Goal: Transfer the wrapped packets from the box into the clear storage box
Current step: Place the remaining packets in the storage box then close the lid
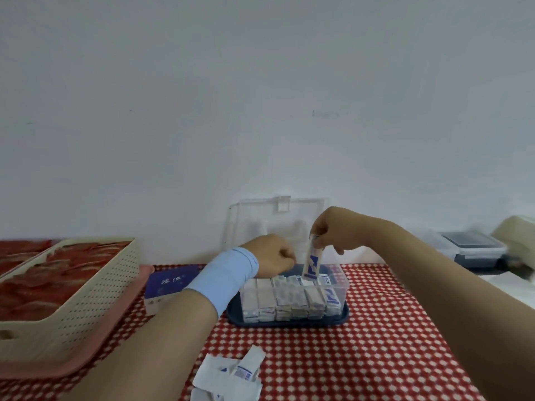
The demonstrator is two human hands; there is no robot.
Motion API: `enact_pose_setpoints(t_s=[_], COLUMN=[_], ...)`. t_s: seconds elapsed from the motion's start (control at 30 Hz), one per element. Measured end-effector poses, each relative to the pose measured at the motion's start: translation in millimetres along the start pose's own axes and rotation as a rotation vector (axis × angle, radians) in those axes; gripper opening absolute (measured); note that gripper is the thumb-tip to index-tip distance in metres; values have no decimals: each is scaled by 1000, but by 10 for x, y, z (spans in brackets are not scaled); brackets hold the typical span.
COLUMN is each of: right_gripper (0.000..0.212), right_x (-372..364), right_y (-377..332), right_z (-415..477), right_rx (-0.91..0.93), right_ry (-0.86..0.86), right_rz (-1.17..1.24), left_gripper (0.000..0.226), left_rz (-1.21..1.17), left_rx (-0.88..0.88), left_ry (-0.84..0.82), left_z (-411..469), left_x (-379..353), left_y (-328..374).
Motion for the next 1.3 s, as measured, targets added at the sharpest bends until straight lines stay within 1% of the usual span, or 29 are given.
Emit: enact_pose_setpoints(t_s=[0.03, 0.1, 0.2, 0.27, 0.4, 0.53, 0.63, 0.83, 0.9, 0.97, 1.03, 1.1, 1.2, 1.23, 1.3], right_gripper=[10, 11, 11, 8, 3, 14, 23, 27, 30, 26, 17, 14, 14, 14, 16], right_x=[-80, -212, -377, -463, -592, -710, -753, -779, -752, -699, -654, -680, -689, -614, -364], right_y=[7, 6, 11, -1, -32, -20, 7, -5, -21, -56, -80, -93, -92, -119, -203], right_z=[26, 54, 102, 119, 120, 123, 131, 155, 141, 133, 129, 98, 29, 10, -24], right_rx=[16, 38, 44, 41, 30, 11, -12, 17, 22, 31, 32, 35, 23, 24, 37], right_ry=[-47, -115, -183, -207, -227, -209, -178, -107, -80, -45, -12, -50, -129, -109, 0], right_rz=[-9, -44, -96, -115, -173, -255, -330, -458, -477, -456, -404, -402, -370, -328, -203], left_gripper=[28, 35, 32, 32, 31, 36, 37, 56, 48, 40, 43, 49, 45, 41, 29], left_rz=[58, 86, 82, 84, 54, 63, 56, 68, 19, -31, -37, -19, -19, -33, -50], left_rx=[-12, -11, 22, 55, 64, 73, 45, -38, -11, 25, 43, 17, -46, -67, -98], left_ry=[-42, -137, -233, -218, -190, -170, -138, -131, -155, -172, -171, -164, -129, -91, 4], left_z=[18, 36, 68, 88, 124, 127, 123, 174, 157, 147, 138, 116, 33, 3, -107], left_x=[-70, -232, -456, -503, -529, -530, -505, -579, -615, -639, -641, -598, -376, -251, 31], left_y=[10, 30, 22, -44, -109, -137, -122, -71, -56, -66, -93, -64, 27, 44, 53])
Point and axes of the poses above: each hand's wrist, its own z-axis towards the middle knuckle, its own x-axis out of the back of the hand, y = z × x, the point moved 10 cm from there along z, towards the middle knuckle, and after that the axes turned 7 degrees about y, right-handed, at the moved point
